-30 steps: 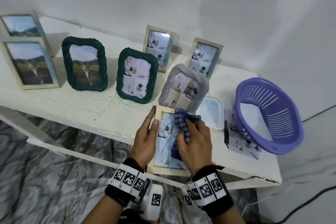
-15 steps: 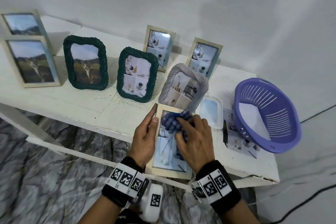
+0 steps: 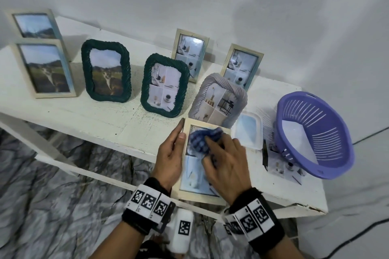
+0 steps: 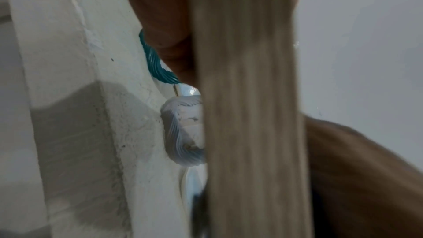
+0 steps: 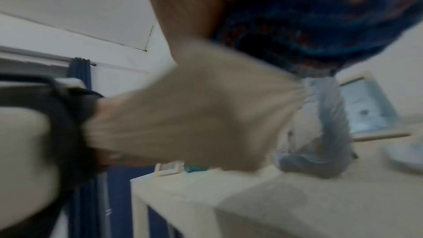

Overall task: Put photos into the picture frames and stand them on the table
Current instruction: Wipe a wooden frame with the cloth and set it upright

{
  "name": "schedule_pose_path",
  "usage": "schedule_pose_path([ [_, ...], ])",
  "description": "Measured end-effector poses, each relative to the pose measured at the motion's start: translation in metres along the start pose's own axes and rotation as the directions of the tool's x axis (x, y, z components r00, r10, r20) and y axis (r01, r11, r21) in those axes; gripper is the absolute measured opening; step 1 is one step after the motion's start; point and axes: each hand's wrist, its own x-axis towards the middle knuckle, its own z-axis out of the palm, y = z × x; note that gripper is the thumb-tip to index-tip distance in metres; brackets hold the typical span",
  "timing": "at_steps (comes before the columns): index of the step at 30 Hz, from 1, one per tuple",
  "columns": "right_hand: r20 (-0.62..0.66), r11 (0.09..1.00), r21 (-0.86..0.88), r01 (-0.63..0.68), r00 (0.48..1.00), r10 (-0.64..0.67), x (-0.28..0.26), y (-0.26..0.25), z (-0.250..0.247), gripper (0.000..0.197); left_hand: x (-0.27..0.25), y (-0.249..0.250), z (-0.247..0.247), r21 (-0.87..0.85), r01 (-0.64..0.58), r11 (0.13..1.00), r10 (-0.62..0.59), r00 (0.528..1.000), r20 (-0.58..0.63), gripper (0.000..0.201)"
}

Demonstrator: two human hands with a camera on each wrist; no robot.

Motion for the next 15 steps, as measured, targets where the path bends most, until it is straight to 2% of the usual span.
schedule_pose_path([
  [2,0.086,0.991,-0.005,0.133,0.988,-0.132,-0.015,-0.011,-0.002,0.038,0.003,-0.002,-0.004,-0.063,0.033,0.997,-0.034,0.999,-0.015,0.040],
  [4,0.130,0.977,-0.098,0.190,0.976,-0.177,-0.023,-0.008,-0.011,0.038,0.003,-0.003,-0.010,-0.036,0.004,0.999,-0.006,0.999,-0.035,0.040],
  [5,0.123,0.973,-0.160,0.167,0.981,-0.148,-0.021,-0.003,-0.014,0.037,0.002,-0.003,-0.012,-0.016,-0.012,1.000,0.011,1.000,-0.028,0.041],
  [7,0.052,0.965,-0.260,0.024,0.999,-0.011,-0.008,0.006,-0.016,0.032,-0.001,-0.001,-0.011,-0.002,-0.023,1.000,0.023,1.000,0.005,0.045],
  [9,-0.008,0.964,-0.243,-0.109,0.994,0.110,0.005,0.006,-0.013,0.031,-0.002,0.001,-0.008,-0.002,-0.043,0.999,0.043,0.999,0.027,0.044],
  [10,-0.012,0.973,-0.196,-0.124,0.992,0.124,0.006,0.003,-0.009,0.032,-0.001,0.001,-0.009,0.008,-0.053,0.999,0.053,0.998,0.025,0.044],
  [13,0.064,0.995,-0.097,-0.025,0.997,0.031,-0.013,-0.010,-0.002,0.034,0.003,-0.001,-0.017,0.037,-0.073,0.997,0.072,0.997,0.015,0.043],
  [15,0.092,0.993,-0.108,0.040,0.995,-0.030,-0.025,-0.009,-0.003,0.035,0.004,-0.004,-0.025,0.037,-0.067,0.997,0.067,0.998,0.007,0.042],
])
